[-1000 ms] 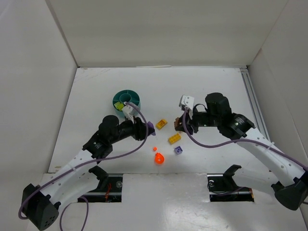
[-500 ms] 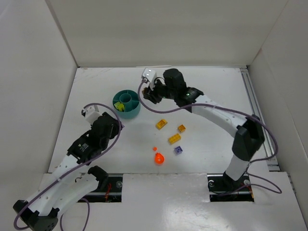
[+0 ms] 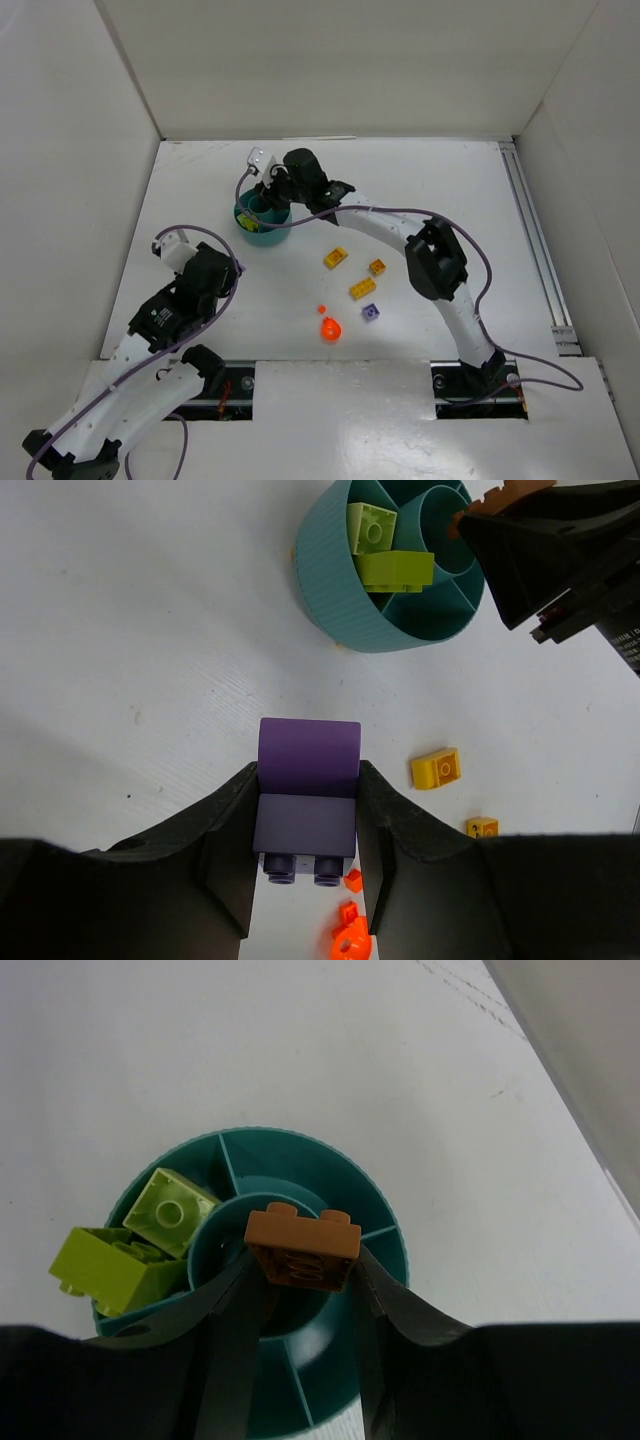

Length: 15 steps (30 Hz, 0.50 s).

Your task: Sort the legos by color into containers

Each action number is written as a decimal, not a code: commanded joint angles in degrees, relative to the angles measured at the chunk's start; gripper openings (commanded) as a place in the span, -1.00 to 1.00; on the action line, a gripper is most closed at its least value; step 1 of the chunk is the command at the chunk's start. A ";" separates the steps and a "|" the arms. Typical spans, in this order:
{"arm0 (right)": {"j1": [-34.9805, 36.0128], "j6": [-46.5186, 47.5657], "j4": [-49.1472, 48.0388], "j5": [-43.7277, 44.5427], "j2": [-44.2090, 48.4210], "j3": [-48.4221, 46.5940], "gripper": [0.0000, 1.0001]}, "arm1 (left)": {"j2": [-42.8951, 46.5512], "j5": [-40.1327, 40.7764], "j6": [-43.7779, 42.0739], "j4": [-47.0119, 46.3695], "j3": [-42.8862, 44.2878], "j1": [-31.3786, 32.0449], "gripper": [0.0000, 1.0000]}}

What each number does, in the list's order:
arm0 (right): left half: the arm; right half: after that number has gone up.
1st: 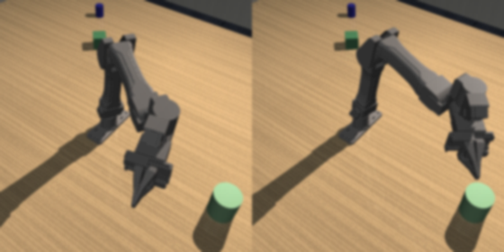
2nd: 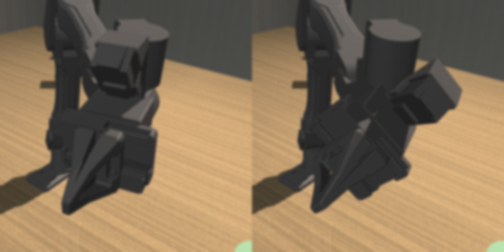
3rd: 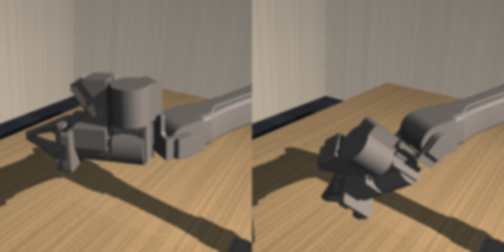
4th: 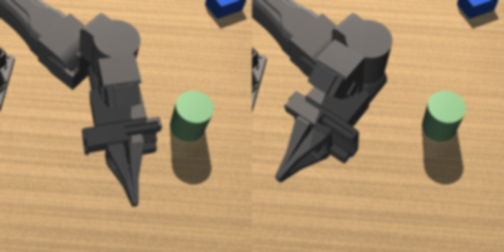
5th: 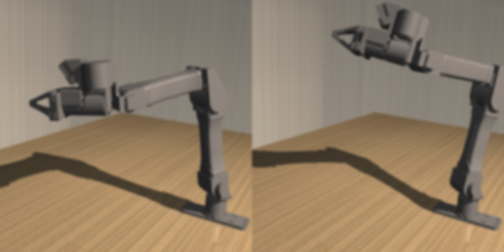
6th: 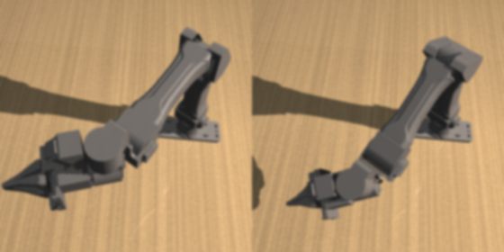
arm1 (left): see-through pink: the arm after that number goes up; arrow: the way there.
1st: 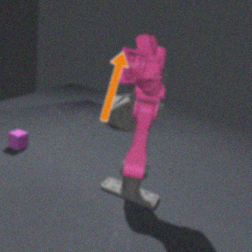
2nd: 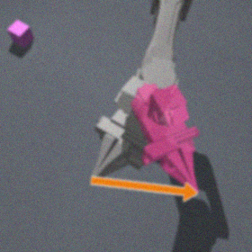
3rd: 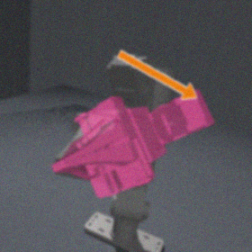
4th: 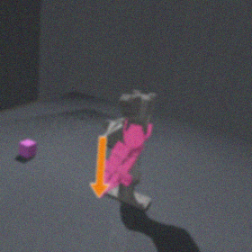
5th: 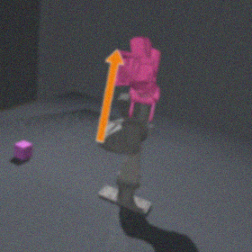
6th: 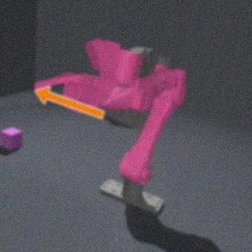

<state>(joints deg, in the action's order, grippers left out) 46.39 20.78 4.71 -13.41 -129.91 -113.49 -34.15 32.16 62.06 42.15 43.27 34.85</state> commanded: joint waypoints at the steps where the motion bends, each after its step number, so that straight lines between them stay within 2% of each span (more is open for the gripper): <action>1: 0.81 -0.82 -3.48 0.58 -0.52 -3.93 -0.89 | -0.21 0.71 0.25 -0.31 1.73 -0.05 -1.00; 4: 1.33 -1.35 -3.48 0.06 -0.52 -3.93 -0.86 | -0.21 0.71 0.25 -0.32 1.21 -0.05 -1.00; 9: 1.33 -1.35 -3.48 -1.09 -0.52 -2.79 -0.55 | -0.21 0.18 -0.28 -0.84 1.21 -0.05 -1.00; 15: 2.39 -1.35 -3.48 -1.09 3.25 0.37 -0.43 | 0.84 -0.34 -1.42 -1.37 1.21 -0.05 -1.00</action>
<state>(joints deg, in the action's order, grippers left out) 47.51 20.14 3.99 -13.54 -130.85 -114.13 -34.26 31.68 61.76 42.02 43.27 34.85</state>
